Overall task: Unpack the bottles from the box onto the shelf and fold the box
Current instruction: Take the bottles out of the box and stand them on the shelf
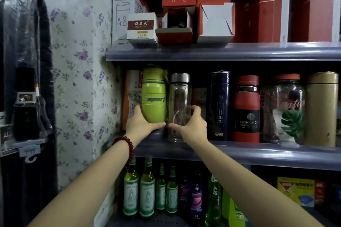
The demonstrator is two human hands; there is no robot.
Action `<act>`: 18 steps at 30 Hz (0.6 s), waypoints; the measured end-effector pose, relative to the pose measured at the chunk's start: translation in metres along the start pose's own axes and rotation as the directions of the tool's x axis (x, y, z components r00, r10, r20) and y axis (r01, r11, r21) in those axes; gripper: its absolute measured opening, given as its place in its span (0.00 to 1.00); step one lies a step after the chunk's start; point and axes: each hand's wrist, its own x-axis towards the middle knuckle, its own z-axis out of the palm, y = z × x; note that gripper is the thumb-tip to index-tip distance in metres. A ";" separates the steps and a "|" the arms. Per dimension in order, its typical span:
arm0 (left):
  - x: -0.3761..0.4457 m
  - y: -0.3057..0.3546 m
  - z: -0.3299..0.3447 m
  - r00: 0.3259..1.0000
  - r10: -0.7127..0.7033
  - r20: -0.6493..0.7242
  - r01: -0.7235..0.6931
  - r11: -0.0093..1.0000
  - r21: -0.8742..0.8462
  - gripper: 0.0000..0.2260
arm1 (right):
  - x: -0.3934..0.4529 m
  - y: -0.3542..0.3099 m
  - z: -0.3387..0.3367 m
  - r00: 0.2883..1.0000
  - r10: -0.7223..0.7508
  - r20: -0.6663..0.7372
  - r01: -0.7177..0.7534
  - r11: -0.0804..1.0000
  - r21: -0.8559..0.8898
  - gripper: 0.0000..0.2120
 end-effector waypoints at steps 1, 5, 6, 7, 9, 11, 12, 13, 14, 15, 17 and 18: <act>0.002 -0.001 -0.001 1.000 -0.003 0.008 0.003 1.000 0.001 0.47 | 0.001 0.000 -0.001 1.000 0.002 0.000 -0.002 1.000 -0.001 0.42; 0.017 -0.006 -0.021 0.963 -0.055 0.262 0.079 0.994 -0.080 0.47 | 0.004 0.002 -0.003 1.000 0.023 0.019 -0.023 0.999 0.030 0.40; 0.019 -0.007 -0.024 0.949 -0.066 0.309 0.099 0.991 -0.092 0.47 | 0.004 0.003 -0.003 0.999 0.028 0.029 -0.029 0.999 0.041 0.40; 0.020 -0.008 -0.025 0.942 -0.073 0.329 0.110 0.989 -0.094 0.48 | 0.005 0.004 -0.003 0.999 0.034 0.039 -0.035 0.998 0.050 0.39; 0.020 -0.008 -0.023 0.946 -0.067 0.316 0.102 0.990 -0.097 0.47 | 0.007 0.004 -0.004 0.997 0.050 0.061 -0.054 0.996 0.074 0.39; 0.019 -0.009 -0.021 0.955 -0.047 0.292 0.082 0.991 -0.108 0.46 | 0.010 0.004 -0.009 0.993 0.069 0.099 -0.079 0.992 0.099 0.39; 0.019 -0.009 -0.020 0.956 -0.041 0.289 0.077 0.990 -0.115 0.46 | 0.011 0.005 -0.012 0.989 0.075 0.126 -0.089 0.990 0.108 0.38; 0.019 -0.010 -0.020 0.957 -0.040 0.289 0.078 0.990 -0.122 0.45 | 0.012 0.006 -0.016 0.985 0.076 0.158 -0.096 0.988 0.121 0.37; 0.019 -0.010 -0.019 0.958 -0.038 0.285 0.077 0.989 -0.127 0.46 | 0.013 0.008 -0.019 0.979 0.071 0.191 -0.099 0.985 0.139 0.37; 0.018 -0.010 -0.019 0.960 -0.032 0.277 0.071 0.989 -0.131 0.46 | 0.014 0.009 -0.022 0.974 0.062 0.218 -0.098 0.983 0.157 0.36; 0.016 -0.011 -0.017 0.970 -0.025 0.241 0.054 0.992 -0.114 0.47 | 0.015 0.011 -0.023 0.969 0.056 0.240 -0.098 0.981 0.167 0.36; 0.015 -0.011 -0.016 0.975 -0.022 0.221 0.044 0.994 -0.099 0.47 | 0.015 0.012 -0.021 0.969 0.061 0.238 -0.101 0.982 0.160 0.36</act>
